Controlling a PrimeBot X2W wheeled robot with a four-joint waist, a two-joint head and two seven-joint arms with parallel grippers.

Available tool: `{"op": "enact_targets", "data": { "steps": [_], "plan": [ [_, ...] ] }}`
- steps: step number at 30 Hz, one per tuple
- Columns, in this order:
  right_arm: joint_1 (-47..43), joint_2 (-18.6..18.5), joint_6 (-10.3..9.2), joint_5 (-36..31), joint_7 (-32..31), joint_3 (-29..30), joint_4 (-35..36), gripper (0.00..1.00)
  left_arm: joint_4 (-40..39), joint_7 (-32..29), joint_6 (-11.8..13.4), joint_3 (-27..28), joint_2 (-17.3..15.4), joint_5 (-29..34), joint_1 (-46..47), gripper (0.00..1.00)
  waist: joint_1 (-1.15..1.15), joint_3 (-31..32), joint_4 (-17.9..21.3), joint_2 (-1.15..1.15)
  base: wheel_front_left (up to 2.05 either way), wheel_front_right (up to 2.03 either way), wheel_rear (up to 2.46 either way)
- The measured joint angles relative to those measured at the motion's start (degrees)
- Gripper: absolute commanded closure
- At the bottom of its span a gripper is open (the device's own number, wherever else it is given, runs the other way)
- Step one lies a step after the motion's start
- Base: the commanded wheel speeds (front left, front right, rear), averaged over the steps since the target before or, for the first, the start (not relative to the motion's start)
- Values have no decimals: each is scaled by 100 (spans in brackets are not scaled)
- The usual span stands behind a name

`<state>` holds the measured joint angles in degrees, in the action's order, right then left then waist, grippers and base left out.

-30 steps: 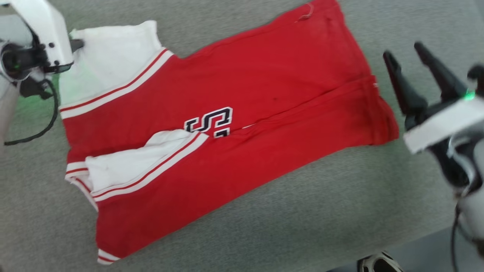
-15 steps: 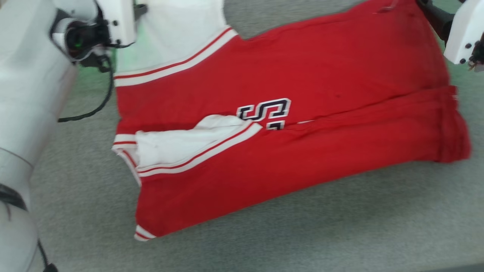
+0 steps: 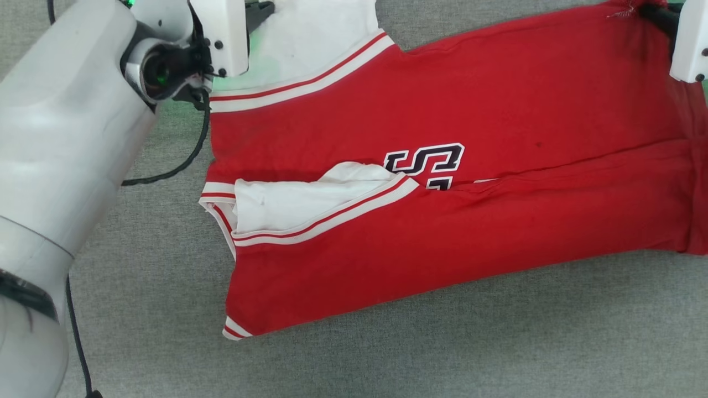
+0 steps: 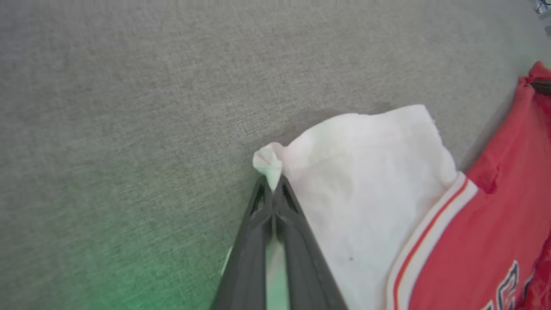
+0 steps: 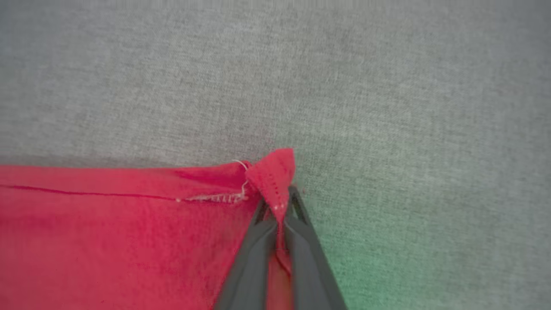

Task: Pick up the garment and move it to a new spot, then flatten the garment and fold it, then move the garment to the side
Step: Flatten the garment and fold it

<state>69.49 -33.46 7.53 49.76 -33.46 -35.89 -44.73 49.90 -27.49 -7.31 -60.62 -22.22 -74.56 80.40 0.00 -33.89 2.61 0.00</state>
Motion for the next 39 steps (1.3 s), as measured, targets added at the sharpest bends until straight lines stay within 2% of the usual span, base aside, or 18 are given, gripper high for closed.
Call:
{"op": "enact_targets", "data": {
  "steps": [5, 12, 17, 19, 20, 22, 29, 34, 37, 39],
  "plan": [
    [-105, -97, -1, 192, 417, -104, 54, 100, -417, 697, -2, -55, -168, -9, -182, 100, 0, 199, -17, 0, 0, 0, 0],
    [-666, -380, -2, 494, 912, -301, 441, 100, -1541, 1473, -8, -245, -700, -185, -730, 100, 0, 796, -76, 0, 0, 0, 0],
    [-1413, -749, -3, 788, 1181, -376, 943, 100, -2603, 2130, -9, -485, -1190, -283, -1349, 100, 0, 1280, -187, 0, 0, 0, 0],
    [-1780, -923, -3, 882, 1290, -385, 1173, 100, -3009, 2471, -9, -549, -1445, -287, -1686, 100, 0, 1456, -235, 0, 0, 0, 0],
    [-2127, -1091, -3, 950, 1392, -357, 1403, 100, -3372, 2799, -9, -634, -1696, -302, -2075, 100, 0, 1613, -276, 0, 0, 0, 0],
    [-2482, -1226, -3, 1039, 1483, -299, 1593, 100, -3680, 3110, -9, -706, -1906, -308, -2462, 100, 0, 1745, -311, 0, 0, 0, 0],
    [-3552, -1424, -2, 1202, 1872, 142, 2007, 100, -4452, 3860, 2, -877, -2424, -459, -3693, 100, 0, 1996, -352, 0, 0, 0, 0],
    [-4191, -1369, -3, 1252, 2078, 520, 2050, 100, -4715, 4040, 244, -987, -2449, -454, -4295, 100, 0, 1957, -362, 0, 0, 0, 0],
    [-4323, -1185, -3, 1178, 2137, 725, 1827, 100, -4434, 4002, 376, -1094, -2246, -222, -4417, 100, 0, 1898, -365, 0, 0, 0, 0],
    [-4337, -984, -3, 1126, 2147, 833, 1614, 100, -4136, 3986, 377, -1123, -2026, -205, -4482, 100, 0, 1864, -366, 0, 0, 0, 0]
  ]
}}
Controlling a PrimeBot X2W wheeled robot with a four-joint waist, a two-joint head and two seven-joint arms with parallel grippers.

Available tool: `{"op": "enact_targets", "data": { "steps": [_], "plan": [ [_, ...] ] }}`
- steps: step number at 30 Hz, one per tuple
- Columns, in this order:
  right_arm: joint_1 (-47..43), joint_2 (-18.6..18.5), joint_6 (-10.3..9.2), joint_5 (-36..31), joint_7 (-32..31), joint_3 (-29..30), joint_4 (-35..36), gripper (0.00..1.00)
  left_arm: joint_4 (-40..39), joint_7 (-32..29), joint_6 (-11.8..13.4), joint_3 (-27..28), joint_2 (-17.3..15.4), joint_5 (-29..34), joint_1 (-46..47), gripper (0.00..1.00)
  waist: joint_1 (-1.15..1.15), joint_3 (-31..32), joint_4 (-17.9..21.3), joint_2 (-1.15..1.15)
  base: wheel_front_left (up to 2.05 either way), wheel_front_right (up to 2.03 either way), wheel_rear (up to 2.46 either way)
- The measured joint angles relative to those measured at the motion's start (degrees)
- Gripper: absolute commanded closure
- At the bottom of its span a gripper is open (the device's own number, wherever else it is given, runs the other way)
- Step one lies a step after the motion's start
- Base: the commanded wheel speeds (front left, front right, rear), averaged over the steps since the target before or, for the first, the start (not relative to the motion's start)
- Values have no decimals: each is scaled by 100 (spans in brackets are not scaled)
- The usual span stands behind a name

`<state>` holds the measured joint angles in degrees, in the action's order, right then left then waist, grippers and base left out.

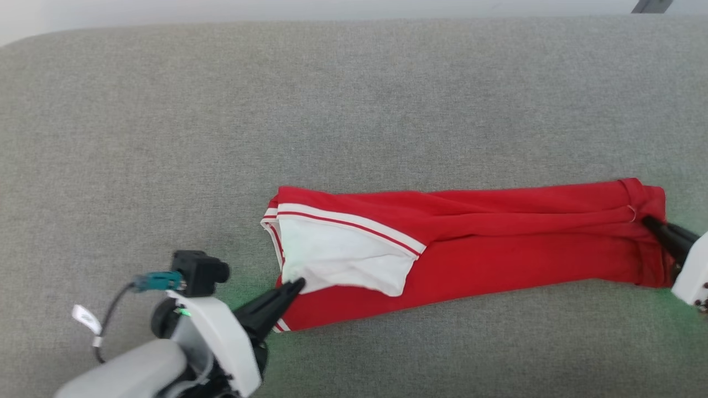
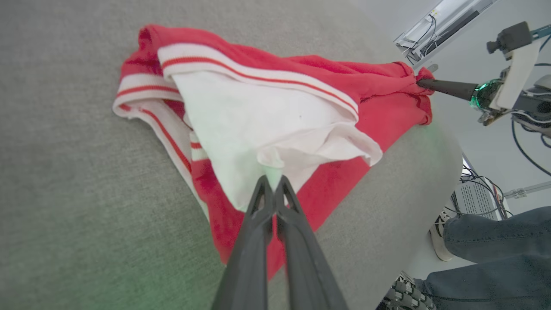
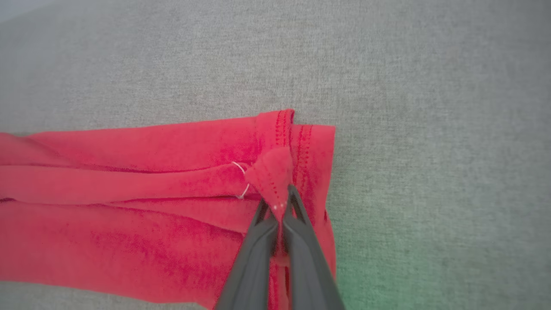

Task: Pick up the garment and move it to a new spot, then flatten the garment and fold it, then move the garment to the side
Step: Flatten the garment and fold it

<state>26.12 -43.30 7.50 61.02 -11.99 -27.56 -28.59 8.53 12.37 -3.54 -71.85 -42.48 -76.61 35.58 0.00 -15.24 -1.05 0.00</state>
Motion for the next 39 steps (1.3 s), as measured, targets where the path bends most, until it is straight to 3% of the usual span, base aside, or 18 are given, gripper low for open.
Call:
{"op": "enact_targets", "data": {
  "steps": [5, 6, 7, 8, 9, 10, 11, 17, 21, 25, 28, 33, 39],
  "plan": [
    [92, 393, 1, -308, 54, 127, -526, 100, 847, 79, -49, 21, 449, 101, -26, 100, 0, -37, 17, 0, 0, 0, 0],
    [129, 444, 1, -343, 77, 148, -567, 95, 957, 98, -57, 36, 516, 111, -24, 100, 0, -38, 19, 0, 0, 0, 0],
    [157, 485, 0, -372, 96, 167, -594, 86, 1045, 133, -60, 63, 578, 153, -23, 88, 0, -42, 21, 0, 0, 0, 0],
    [167, 512, 1, -401, 102, 185, -619, 50, 1122, 154, -81, 105, 635, 163, -24, 68, 0, -42, 21, 0, 0, 0, 0],
    [166, 522, 1, -422, 103, 200, -631, 2, 1168, 185, -102, 159, 679, 166, -26, 51, 0, -37, 20, 0, 0, 0, 0],
    [166, 519, 1, -438, 103, 221, -634, 0, 1212, 201, -102, 194, 708, 208, -29, 18, 0, -30, 17, 0, 0, 0, 0],
    [165, 509, 1, -467, 112, 268, -642, 0, 1259, 221, -97, 221, 722, 279, -41, 0, 0, -20, 11, 0, 0, 0, 0],
    [133, 335, 0, -457, 35, 569, -614, 0, 1294, 252, 82, 543, 844, 556, -258, 0, 0, 62, -91, 0, 0, 0, 0],
    [49, 224, 0, -411, -207, 794, -712, 0, 1033, 255, 258, 1441, 1006, 939, -627, 0, 0, 124, -239, 0, 0, 0, 0],
    [-60, 279, 0, -166, -734, 910, -900, 0, 864, 257, 389, 2512, 1367, 1514, -1227, 0, 0, 189, -440, 0, 0, 0, 0],
    [-105, 240, -1, -53, -1104, 969, -1093, 0, 942, 259, 453, 3243, 1789, 2495, -1713, 0, 0, 255, -665, 0, 0, 0, 0],
    [-175, 209, -2, -47, -1308, 1020, -1243, 0, 1016, 259, 377, 3996, 2221, 3363, -2109, 0, 0, 328, -876, 0, 0, 0, 0],
    [-226, 199, -3, -56, -1523, 1056, -1423, 0, 905, 259, 82, 5058, 2722, 4591, -2633, 0, 0, 450, -1055, 0, 0, 0, 0]
  ]
}}
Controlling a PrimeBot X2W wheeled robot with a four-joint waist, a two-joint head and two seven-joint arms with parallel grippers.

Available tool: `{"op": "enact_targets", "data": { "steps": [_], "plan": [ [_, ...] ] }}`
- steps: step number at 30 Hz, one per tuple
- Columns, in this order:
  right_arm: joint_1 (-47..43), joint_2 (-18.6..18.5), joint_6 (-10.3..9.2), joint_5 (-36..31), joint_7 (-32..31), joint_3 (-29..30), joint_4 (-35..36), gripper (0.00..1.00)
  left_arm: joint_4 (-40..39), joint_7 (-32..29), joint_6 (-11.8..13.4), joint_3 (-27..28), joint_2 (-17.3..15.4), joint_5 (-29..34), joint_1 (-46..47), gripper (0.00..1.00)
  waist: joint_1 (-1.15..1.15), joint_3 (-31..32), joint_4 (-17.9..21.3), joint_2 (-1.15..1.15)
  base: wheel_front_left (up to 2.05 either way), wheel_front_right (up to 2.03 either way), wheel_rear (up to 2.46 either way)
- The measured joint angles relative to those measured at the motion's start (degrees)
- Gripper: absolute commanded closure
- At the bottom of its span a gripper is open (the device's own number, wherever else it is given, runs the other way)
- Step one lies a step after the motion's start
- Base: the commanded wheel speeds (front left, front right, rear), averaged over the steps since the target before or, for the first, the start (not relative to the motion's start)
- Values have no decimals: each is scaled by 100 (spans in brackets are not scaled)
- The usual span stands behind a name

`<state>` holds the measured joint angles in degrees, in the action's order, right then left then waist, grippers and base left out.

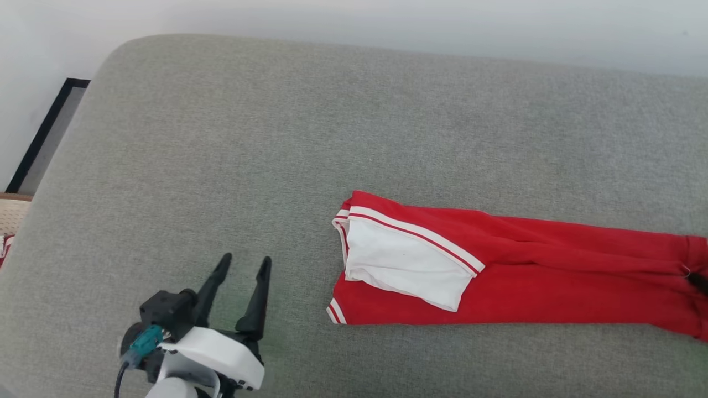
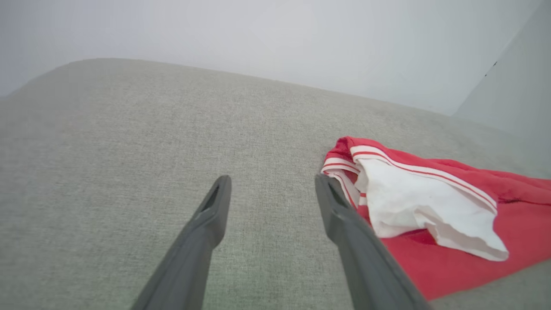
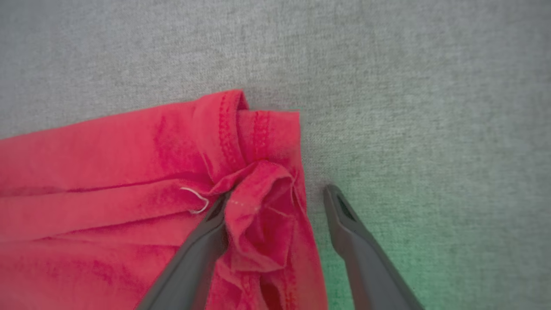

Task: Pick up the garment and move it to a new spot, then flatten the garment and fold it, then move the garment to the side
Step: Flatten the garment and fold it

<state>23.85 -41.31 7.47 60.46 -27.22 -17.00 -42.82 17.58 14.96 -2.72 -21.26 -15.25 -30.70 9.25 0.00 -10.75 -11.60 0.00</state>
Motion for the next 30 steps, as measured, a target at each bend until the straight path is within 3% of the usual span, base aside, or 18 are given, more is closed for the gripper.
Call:
{"op": "enact_targets", "data": {
  "steps": [1, 2, 3, 4, 6, 8, 14, 23, 30],
  "plan": [
    [-3, 5, 0, 0, -37, -3, -12, 0, -47, 0, -32, 141, 66, 216, -61, 0, 0, 15, -15, 0, 0, 0, 0],
    [-5, 13, 0, -1, -96, -10, -18, 10, -114, 0, -52, 283, 127, 441, -119, 0, 0, 29, -26, 0, 0, 0, 0],
    [-8, 19, 0, -2, -140, -13, -20, 36, -187, 0, -81, 438, 196, 645, -167, 0, 0, 42, -34, 0, 0, 0, 0],
    [-9, 31, 0, -10, -157, -13, -21, 52, -280, 0, -88, 570, 256, 860, -217, 0, 0, 53, -38, 0, 0, 0, 0],
    [-15, 63, 0, -59, -158, -16, -19, 65, -454, 0, -141, 833, 411, 1167, -317, 0, 0, 68, -39, 0, 0, 0, 0],
    [-17, 109, 1, -64, -158, -19, -12, 100, -636, 0, -202, 1024, 510, 1540, -416, 0, 0, 87, -27, 0, 0, 0, 0],
    [-56, 165, 3, -64, -142, 38, -9, 100, -753, 0, -383, 1314, 749, 2074, -602, 0, 0, 122, 6, 0, 0, 0, 0],
    [23, 144, 19, -46, 55, 326, -29, 100, -751, 0, -460, 1477, 850, 2048, -594, 0, 0, 52, 171, 0, 0, 0, 0],
    [140, -257, 16, -55, 364, 758, -140, 100, -924, 0, -468, 1416, 787, 1992, -498, 0, 0, -116, 388, 0, 0, 0, 0]
  ]
}}
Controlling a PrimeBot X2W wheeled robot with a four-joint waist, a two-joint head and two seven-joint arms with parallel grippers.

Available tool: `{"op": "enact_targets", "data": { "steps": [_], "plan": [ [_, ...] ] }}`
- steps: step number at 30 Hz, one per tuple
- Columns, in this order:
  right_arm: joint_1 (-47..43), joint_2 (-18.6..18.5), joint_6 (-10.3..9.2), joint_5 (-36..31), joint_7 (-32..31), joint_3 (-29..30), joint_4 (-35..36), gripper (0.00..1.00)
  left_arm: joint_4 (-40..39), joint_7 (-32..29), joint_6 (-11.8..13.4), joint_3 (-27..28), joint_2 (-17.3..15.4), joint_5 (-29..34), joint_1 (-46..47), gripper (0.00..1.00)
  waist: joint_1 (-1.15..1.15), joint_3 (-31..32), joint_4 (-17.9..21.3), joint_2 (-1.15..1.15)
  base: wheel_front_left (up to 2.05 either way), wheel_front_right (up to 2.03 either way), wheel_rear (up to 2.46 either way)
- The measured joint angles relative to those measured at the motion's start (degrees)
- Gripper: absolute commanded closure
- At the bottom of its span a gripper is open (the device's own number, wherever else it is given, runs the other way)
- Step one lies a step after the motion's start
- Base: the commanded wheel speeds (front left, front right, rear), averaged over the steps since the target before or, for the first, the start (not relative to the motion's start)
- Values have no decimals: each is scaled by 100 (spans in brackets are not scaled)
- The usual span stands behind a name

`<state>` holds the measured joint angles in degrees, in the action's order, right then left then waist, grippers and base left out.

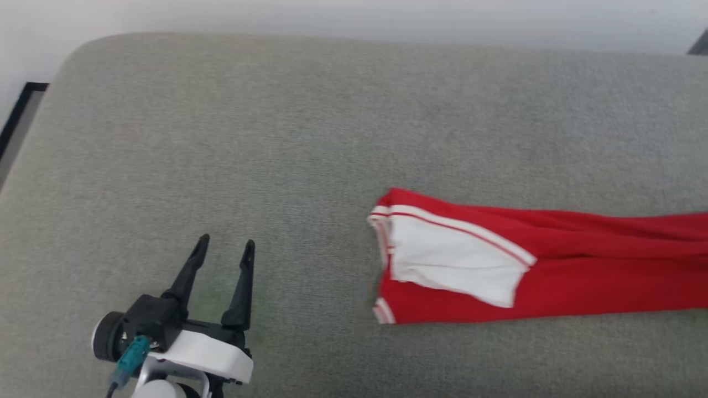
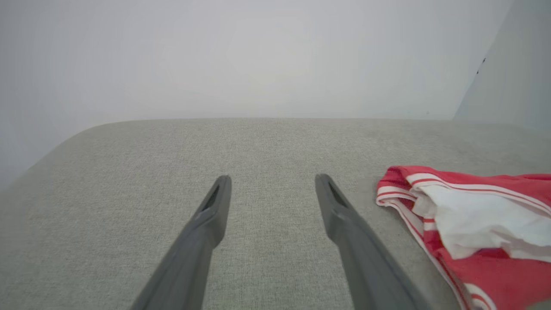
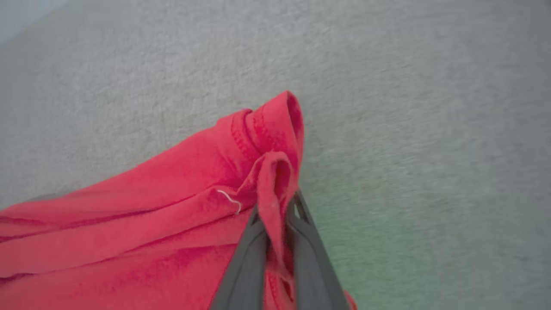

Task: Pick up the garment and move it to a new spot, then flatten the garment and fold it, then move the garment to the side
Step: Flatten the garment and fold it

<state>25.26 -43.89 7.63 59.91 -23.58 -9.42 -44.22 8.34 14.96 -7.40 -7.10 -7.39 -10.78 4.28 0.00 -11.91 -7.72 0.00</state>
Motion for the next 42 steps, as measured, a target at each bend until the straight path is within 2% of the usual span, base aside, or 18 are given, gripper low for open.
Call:
{"op": "enact_targets", "data": {
  "steps": [8, 12, 18, 24, 32, 36, 42],
  "plan": [
    [44, -738, -8, -5, 375, 666, -353, 100, -66, 0, 0, 124, -165, 20, 149, 0, 0, -294, 287, 0, 0, 0, 0],
    [31, -968, -13, -134, 571, 775, -413, 100, -32, 0, 0, 103, -193, 18, 220, 0, 0, -353, 367, 0, 0, 0, 0],
    [-112, -780, -13, -194, 339, 475, 396, 100, 15, 0, 0, 170, -168, 40, 201, 0, 0, -224, 431, 0, 0, 0, 0],
    [-301, -432, -13, -364, -142, -32, 1846, 100, 98, 0, -1, 140, -97, 51, 102, 0, 0, -26, 439, 0, 0, 0, 0],
    [-565, 73, -13, -691, -886, -597, 3706, 100, 80, 0, -1, 211, 33, -41, -9, 0, 0, 161, 188, 0, 0, 0, 0],
    [-617, 283, -13, -985, -1222, -842, 4209, 100, 82, 0, -1, 198, 86, -73, -77, 0, 0, 206, 40, 0, 0, 0, 0],
    [-586, 580, -13, -1272, -1469, -1068, 4386, 100, 92, 0, -1, 153, 192, -83, -92, 0, 0, 230, -127, 0, 0, 0, 0]
  ]
}}
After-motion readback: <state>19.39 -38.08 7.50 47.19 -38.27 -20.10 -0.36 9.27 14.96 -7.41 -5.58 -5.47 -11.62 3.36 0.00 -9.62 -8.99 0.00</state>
